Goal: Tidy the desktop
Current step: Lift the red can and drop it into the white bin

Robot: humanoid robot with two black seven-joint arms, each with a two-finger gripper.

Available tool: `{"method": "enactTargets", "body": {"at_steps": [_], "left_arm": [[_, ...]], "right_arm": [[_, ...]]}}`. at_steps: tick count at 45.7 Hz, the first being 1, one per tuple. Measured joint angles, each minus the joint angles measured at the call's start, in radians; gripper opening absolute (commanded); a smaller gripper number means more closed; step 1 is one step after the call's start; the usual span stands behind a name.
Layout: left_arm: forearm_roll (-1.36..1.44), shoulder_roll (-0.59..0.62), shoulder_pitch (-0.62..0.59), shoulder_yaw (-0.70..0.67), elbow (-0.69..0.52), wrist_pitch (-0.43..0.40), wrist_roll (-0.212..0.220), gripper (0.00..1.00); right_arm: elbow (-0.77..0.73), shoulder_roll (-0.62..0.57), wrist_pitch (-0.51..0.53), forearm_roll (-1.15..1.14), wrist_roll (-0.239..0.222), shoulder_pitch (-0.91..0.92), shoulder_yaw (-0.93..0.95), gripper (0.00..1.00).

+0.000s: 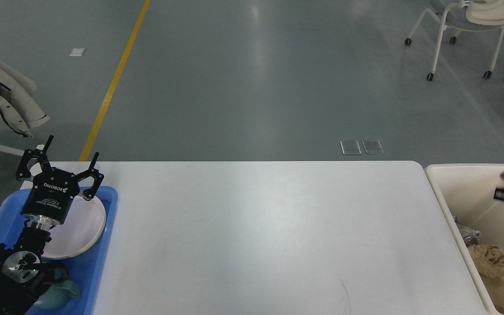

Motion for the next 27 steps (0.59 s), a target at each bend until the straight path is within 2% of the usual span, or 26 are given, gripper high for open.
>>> {"method": "enactTargets", "body": {"at_steps": [1, 2, 3, 27], "left_arm": [[0.0, 0.0, 0.0, 0.0, 0.0, 0.0, 0.0, 0.97], [0.0, -0.001, 0.001, 0.001, 0.0, 0.0, 0.0, 0.97], [0.0, -0.001, 0.001, 0.001, 0.0, 0.0, 0.0, 0.97], [0.001, -0.001, 0.0, 0.0, -0.001, 0.0, 0.0, 0.97]], "right_arm": [[-0.009, 0.011, 0.0, 0.006, 0.0, -0.02, 0.003, 0.55], [-0.02, 0.02, -0.004, 0.011, -0.001, -0.031, 0.006, 0.84], [-0.03, 0.025, -0.008, 0.016, -0.003, -0.039, 0.008, 1.0], [-0.043, 0.028, -0.017, 0.029, -0.01, -0.039, 0.019, 1.0]]}}
